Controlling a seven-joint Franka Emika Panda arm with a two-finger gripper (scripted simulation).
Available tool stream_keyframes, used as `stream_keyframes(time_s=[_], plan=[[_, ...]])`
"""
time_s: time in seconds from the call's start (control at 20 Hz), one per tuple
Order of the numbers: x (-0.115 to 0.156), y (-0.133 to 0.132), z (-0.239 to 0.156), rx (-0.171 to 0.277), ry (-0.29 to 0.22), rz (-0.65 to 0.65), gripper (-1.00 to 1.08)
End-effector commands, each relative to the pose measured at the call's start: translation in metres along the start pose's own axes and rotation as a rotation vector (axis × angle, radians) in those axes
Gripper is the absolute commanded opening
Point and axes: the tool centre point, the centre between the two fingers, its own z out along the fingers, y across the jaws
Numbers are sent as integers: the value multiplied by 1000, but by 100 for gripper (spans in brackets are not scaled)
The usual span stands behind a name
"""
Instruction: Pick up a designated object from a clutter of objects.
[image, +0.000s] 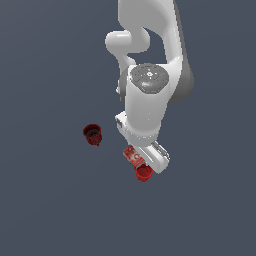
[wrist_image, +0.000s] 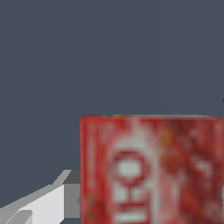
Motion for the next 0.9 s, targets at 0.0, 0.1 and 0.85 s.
stream_keyframes(time_s=[0.0,0.1,0.85], plan=[[2,2,-29,0,0,0,-100],[3,2,-52,0,0,0,-100],[13,4,-178,0,0,0,-100]])
